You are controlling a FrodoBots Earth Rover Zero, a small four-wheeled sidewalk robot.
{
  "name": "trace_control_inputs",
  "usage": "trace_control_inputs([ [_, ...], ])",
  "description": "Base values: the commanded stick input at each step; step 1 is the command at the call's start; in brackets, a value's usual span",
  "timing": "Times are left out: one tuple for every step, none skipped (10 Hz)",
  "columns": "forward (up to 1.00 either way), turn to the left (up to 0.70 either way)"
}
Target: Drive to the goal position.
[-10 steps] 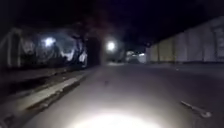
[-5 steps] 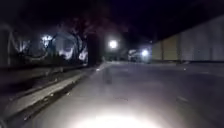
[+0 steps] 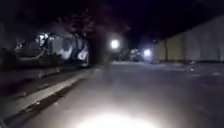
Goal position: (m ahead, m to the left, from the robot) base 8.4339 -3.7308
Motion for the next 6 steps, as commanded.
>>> trace_control_inputs([
  [1.00, -0.01],
  [1.00, 0.00],
  [1.00, 0.00],
  [1.00, 0.00],
  [1.00, 0.00],
  [1.00, 0.00],
])
